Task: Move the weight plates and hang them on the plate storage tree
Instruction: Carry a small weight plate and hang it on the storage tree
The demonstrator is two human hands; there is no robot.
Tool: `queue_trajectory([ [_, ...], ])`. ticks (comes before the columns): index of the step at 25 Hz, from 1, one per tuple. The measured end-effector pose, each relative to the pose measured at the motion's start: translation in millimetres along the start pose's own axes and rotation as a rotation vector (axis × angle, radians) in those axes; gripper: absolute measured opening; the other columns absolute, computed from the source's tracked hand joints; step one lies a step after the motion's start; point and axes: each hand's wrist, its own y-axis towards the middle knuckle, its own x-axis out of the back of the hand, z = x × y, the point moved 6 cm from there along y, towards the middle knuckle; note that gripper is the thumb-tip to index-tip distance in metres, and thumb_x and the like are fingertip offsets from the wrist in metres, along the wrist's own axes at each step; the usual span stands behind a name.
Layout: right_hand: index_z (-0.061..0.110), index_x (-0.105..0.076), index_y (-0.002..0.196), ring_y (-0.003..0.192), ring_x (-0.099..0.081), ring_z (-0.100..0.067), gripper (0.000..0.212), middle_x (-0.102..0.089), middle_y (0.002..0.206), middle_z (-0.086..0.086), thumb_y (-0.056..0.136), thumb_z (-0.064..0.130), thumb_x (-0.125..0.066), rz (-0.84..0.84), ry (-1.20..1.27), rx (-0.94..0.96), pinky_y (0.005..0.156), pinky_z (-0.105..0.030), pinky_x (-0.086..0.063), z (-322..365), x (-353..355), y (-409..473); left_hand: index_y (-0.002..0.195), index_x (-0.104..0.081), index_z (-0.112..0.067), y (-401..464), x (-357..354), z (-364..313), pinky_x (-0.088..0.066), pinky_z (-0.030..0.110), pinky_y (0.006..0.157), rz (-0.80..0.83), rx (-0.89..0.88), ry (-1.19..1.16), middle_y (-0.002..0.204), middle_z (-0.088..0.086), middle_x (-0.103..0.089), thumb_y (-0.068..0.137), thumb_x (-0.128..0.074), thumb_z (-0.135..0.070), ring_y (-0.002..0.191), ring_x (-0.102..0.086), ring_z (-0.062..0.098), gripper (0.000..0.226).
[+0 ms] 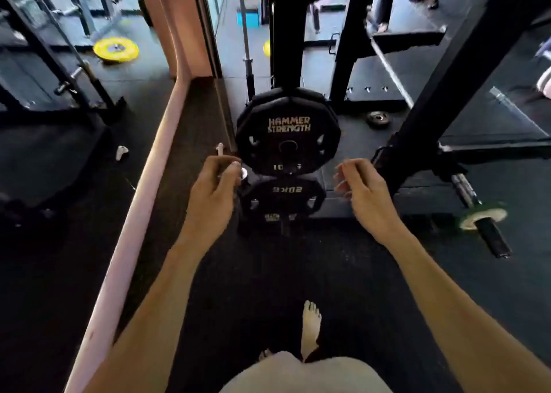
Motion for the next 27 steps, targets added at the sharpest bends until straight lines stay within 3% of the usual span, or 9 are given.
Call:
queue_trajectory([
  [3, 0.025, -0.058, 0.091, 0.071, -0.057, -0.006, 0.021, -0.061, 0.085, 0.005, 0.103, 0.031, -0.042, 0.016, -0.052, -0.154, 0.064, -0.023, -0.046, -66.5, -6.9, -45.7, 0.094, -0.059, -0.035, -53.5, -14.5, 72.3, -0.052, 0.041, 0.083, 0.091, 0.225, 0.035, 0.096, -0.006, -0.067, 0.1, -0.048, -0.032, 0.089, -0.066, 0.01, 0.013],
  [10, 0.018, -0.058, 0.093, 0.075, -0.057, -0.013, 0.029, -0.06, 0.086, -0.002, 0.103, 0.038, -0.04, 0.041, -0.165, -0.537, 0.063, -0.023, -0.043, -189.7, -1.4, -154.4, 0.105, -0.058, -0.025, -162.6, -42.4, 194.9, -0.049, 0.033, 0.079, 0.361, 0.62, 0.234, 0.101, 0.0, -0.063, 0.101, -0.046, -0.035, 0.093, -0.061, 0.015, 0.016],
  [13, 0.014, -0.06, 0.091, 0.072, -0.057, -0.015, 0.032, -0.062, 0.084, -0.006, 0.102, 0.038, -0.042, 0.029, -0.182, -0.742, 0.059, -0.025, -0.042, -246.2, 19.7, -209.7, 0.118, -0.056, -0.02, -206.9, -61.5, 230.8, -0.05, 0.039, 0.092, 0.576, 0.747, 0.372, 0.114, 0.004, -0.061, 0.101, -0.045, -0.037, 0.102, -0.059, 0.019, 0.026],
  [19, 0.011, -0.058, 0.087, 0.062, -0.058, -0.021, 0.029, -0.062, 0.082, -0.012, 0.101, 0.034, -0.047, -0.076, -0.15, -1.072, 0.047, -0.027, -0.041, -325.9, 93.5, -309.2, 0.127, -0.044, -0.015, -261.4, -121.8, 254.3, -0.042, 0.032, 0.078, 1.051, 0.755, 0.689, 0.117, 0.007, -0.057, 0.1, -0.048, -0.037, 0.097, -0.054, 0.021, 0.035],
  [23, 0.009, -0.056, 0.092, 0.059, -0.056, -0.021, 0.026, -0.06, 0.08, -0.012, 0.102, 0.031, -0.047, -0.192, -0.022, -1.189, 0.046, -0.024, -0.041, -354.6, 164.7, -384.4, 0.116, -0.052, -0.014, -286.9, -195.2, 247.2, -0.044, 0.032, 0.072, 1.189, 0.677, 0.873, 0.106, 0.007, -0.062, 0.099, -0.048, -0.036, 0.086, -0.056, 0.019, 0.028],
  [25, 0.012, -0.055, 0.088, 0.059, -0.056, -0.02, 0.025, -0.06, 0.077, -0.01, 0.101, 0.032, -0.048, -0.236, 0.019, -1.239, 0.048, -0.023, -0.041, -368.0, 201.0, -420.7, 0.115, -0.052, -0.014, -300.1, -238.3, 238.1, -0.05, 0.033, 0.076, 1.259, 0.658, 0.941, 0.103, 0.006, -0.063, 0.1, -0.047, -0.035, 0.086, -0.059, 0.02, 0.026],
  [27, 0.013, -0.056, 0.087, 0.056, -0.054, -0.018, 0.024, -0.058, 0.072, -0.006, 0.1, 0.032, -0.05, -0.313, 0.041, -1.285, 0.047, -0.022, -0.039, -381.9, 251.6, -459.9, 0.118, -0.05, -0.017, -317.3, -295.4, 225.0, -0.052, 0.039, 0.09, 1.339, 0.579, 1.047, 0.11, 0.007, -0.061, 0.1, -0.048, -0.034, 0.097, -0.061, 0.022, 0.025],
])
